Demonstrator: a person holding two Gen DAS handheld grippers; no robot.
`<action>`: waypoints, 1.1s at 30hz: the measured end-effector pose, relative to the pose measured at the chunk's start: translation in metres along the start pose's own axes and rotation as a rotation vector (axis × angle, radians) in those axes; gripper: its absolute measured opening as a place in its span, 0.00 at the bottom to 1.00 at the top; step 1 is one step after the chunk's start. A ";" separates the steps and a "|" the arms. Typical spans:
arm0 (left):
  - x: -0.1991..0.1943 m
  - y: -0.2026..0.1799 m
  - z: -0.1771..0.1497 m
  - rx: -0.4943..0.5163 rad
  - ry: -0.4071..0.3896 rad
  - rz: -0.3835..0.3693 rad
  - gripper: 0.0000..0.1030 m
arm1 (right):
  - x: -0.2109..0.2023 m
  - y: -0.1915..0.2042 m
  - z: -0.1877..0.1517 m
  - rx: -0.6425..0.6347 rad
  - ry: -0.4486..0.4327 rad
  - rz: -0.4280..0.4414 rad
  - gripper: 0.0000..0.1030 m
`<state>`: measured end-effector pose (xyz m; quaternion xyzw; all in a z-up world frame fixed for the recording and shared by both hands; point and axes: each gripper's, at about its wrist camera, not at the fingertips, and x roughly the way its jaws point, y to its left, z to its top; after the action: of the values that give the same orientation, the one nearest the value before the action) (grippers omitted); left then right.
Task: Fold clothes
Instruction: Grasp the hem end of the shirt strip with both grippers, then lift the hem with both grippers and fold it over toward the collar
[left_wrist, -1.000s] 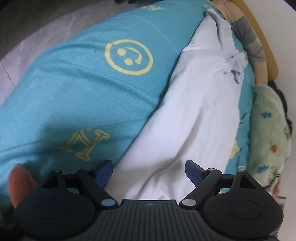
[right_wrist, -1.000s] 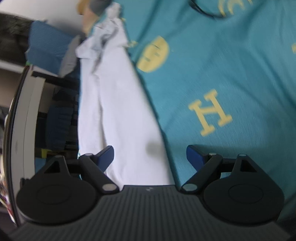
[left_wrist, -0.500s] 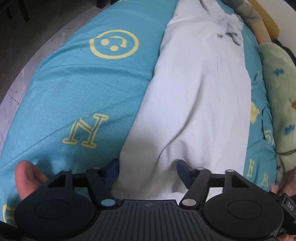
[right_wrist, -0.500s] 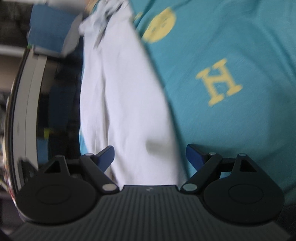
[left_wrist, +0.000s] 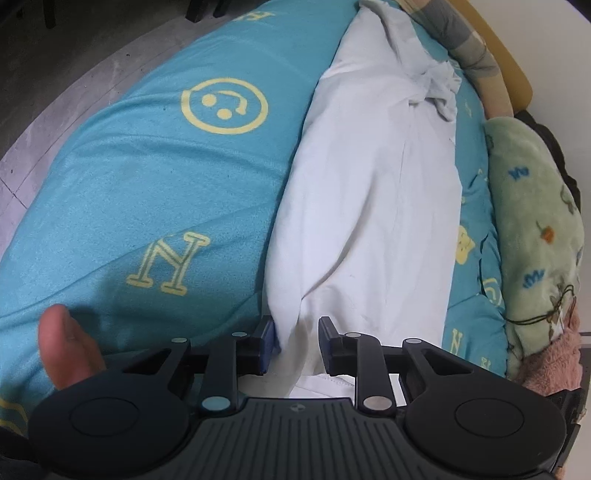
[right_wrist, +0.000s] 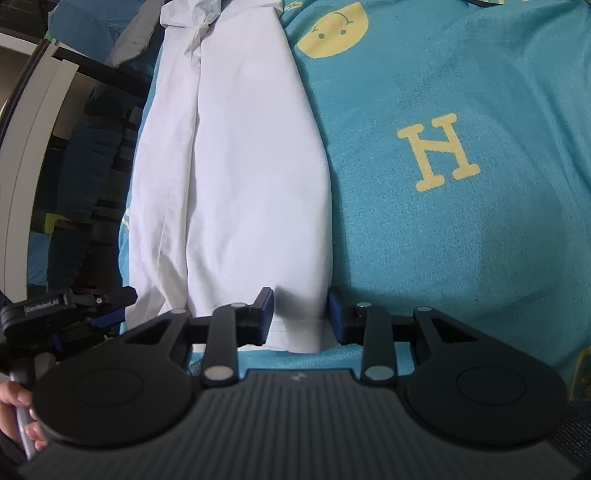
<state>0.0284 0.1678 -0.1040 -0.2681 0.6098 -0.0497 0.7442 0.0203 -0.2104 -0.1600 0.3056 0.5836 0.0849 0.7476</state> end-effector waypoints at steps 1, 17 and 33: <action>0.007 0.000 -0.004 -0.003 0.013 0.009 0.27 | 0.002 0.000 0.002 0.003 0.001 0.001 0.35; -0.012 -0.018 -0.008 0.067 0.009 0.196 0.06 | 0.019 0.057 -0.013 -0.311 -0.013 -0.214 0.11; -0.162 -0.074 -0.048 0.065 -0.257 -0.230 0.04 | -0.176 0.096 -0.026 -0.325 -0.461 -0.008 0.05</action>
<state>-0.0389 0.1536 0.0674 -0.3160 0.4728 -0.1195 0.8138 -0.0346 -0.2093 0.0343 0.1908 0.3779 0.1027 0.9001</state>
